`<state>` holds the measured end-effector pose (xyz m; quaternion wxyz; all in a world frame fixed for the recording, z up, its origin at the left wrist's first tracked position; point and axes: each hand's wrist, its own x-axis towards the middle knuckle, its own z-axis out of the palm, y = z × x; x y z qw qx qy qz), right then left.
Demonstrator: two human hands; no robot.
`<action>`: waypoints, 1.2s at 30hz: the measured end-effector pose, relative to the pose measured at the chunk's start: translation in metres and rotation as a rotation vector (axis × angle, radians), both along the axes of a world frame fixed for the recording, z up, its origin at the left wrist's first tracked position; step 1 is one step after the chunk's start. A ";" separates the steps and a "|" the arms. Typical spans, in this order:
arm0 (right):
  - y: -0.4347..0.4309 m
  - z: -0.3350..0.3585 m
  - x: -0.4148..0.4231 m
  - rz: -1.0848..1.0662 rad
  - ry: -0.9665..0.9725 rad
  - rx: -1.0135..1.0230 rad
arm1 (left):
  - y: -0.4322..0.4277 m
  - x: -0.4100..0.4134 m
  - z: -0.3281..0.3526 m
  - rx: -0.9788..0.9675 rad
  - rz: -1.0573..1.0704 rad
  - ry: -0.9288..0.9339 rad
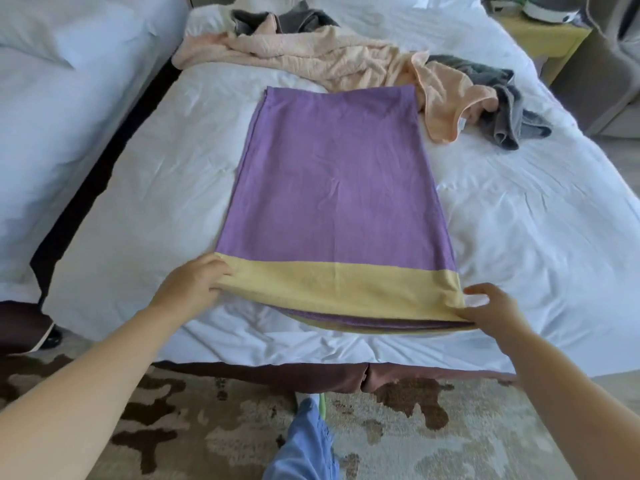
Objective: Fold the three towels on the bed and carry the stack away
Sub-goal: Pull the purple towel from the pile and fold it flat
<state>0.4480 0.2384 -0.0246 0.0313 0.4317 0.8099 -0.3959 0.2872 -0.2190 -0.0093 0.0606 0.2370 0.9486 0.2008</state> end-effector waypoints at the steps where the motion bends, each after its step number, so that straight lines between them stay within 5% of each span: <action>1: 0.006 0.016 -0.007 -0.027 0.045 -0.051 | 0.001 -0.011 0.016 0.033 0.003 -0.009; 5: 0.029 0.084 -0.063 -0.165 0.351 -0.401 | 0.020 -0.070 0.080 0.232 0.149 -0.075; 10: 0.062 0.124 -0.168 -0.205 0.515 -0.504 | 0.059 -0.168 0.110 0.608 0.412 -0.185; 15: 0.094 0.113 -0.272 -0.053 0.463 -0.363 | 0.095 -0.281 0.095 0.658 0.490 -0.380; 19: 0.112 0.083 -0.343 0.190 0.194 0.099 | 0.114 -0.353 0.068 0.404 0.369 -0.460; 22: 0.125 0.068 -0.391 0.208 0.176 0.255 | 0.130 -0.397 0.051 0.337 0.335 -0.456; 36: 0.185 0.024 -0.583 0.093 0.356 0.265 | 0.204 -0.572 -0.006 0.580 0.653 -0.219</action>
